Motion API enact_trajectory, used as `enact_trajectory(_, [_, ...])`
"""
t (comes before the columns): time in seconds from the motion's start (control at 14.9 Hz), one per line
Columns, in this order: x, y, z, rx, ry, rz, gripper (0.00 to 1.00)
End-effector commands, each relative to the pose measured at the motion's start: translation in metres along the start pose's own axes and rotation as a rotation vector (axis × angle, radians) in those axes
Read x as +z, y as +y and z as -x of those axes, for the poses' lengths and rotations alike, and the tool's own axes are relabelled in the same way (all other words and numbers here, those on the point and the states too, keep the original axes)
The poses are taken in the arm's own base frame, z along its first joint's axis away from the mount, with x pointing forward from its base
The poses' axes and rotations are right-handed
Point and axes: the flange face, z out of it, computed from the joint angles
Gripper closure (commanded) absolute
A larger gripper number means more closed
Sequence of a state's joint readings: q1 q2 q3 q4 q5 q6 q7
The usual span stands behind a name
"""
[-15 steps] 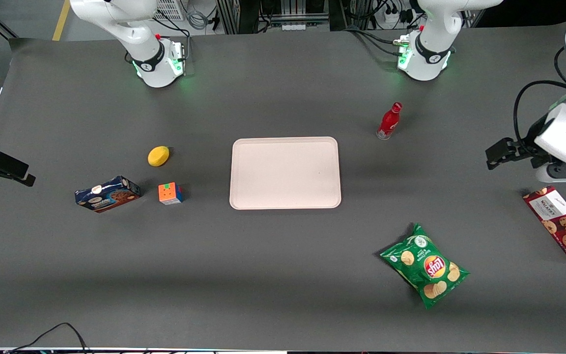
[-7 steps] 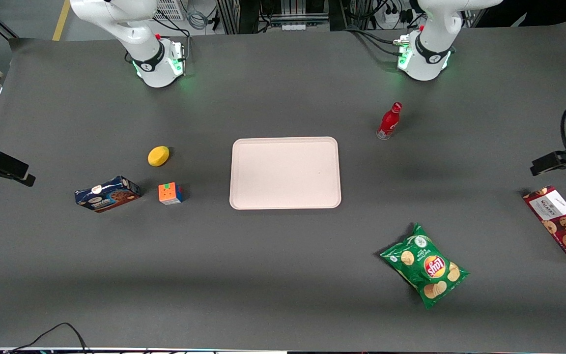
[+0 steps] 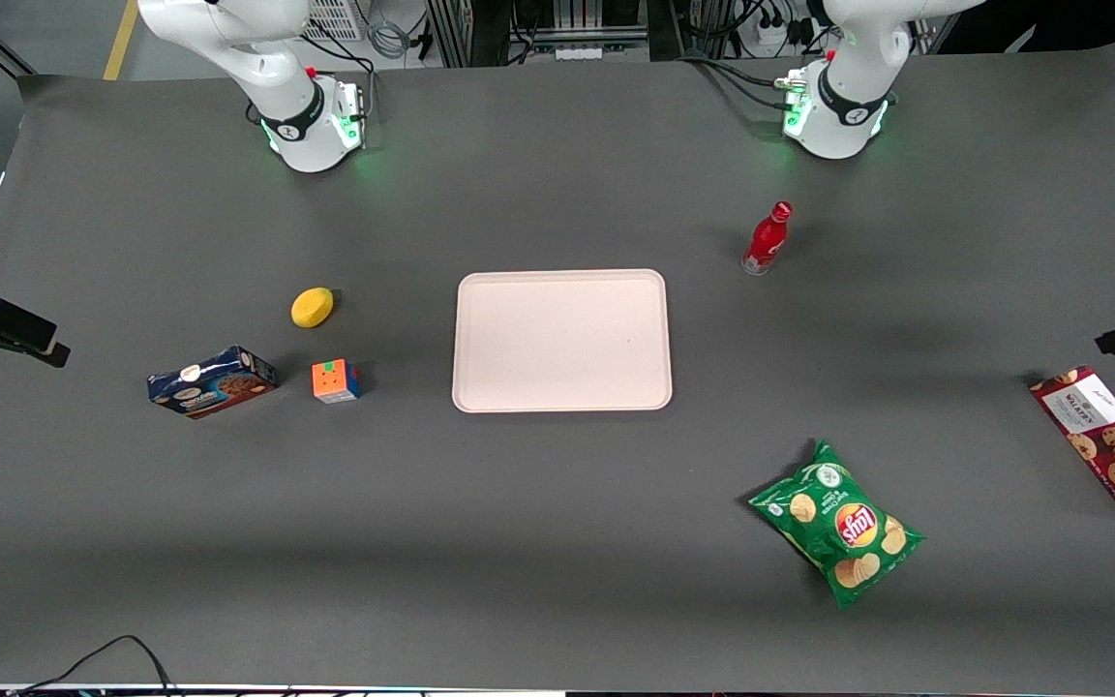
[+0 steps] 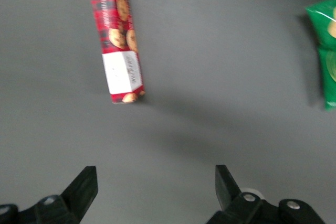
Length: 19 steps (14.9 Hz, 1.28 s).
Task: Place red cookie box on tray
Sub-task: 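Lower the open left gripper over the red plaid cookie box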
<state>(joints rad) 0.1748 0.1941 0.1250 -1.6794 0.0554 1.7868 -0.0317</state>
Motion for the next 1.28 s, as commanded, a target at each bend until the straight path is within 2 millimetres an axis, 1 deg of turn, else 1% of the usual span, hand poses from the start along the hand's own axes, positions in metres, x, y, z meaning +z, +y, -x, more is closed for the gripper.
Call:
enact_trajectory(0.0, [0.017,-0.037,-0.018,-0.035,0.038,-0.005,0.0])
enact_trajectory(0.07, [0.028,-0.049,-0.024,-0.054,0.045,-0.013,0.0])
enact_trajectory(0.2, [0.042,-0.058,-0.035,-0.068,0.076,-0.023,0.0])
enact_trajectory(0.27, [0.048,-0.062,-0.037,-0.065,0.079,-0.026,0.0])
enact_trajectory(0.4, [0.058,-0.064,-0.04,-0.034,0.075,0.006,0.0])
enact_trajectory(0.47, [0.065,-0.071,-0.042,-0.05,0.066,0.014,0.0])
enact_trajectory(0.61, [0.091,-0.077,-0.051,-0.052,0.075,0.003,0.0])
enact_trajectory(0.67, [0.103,-0.084,-0.056,-0.05,0.09,0.008,0.0])
enact_trajectory(0.88, [0.136,-0.096,-0.067,-0.043,0.115,0.031,0.0])
enact_trajectory(1.08, [0.151,-0.098,-0.076,-0.023,0.161,0.034,0.0])
enact_trajectory(1.21, [0.168,-0.104,-0.079,-0.019,0.169,0.06,0.0])
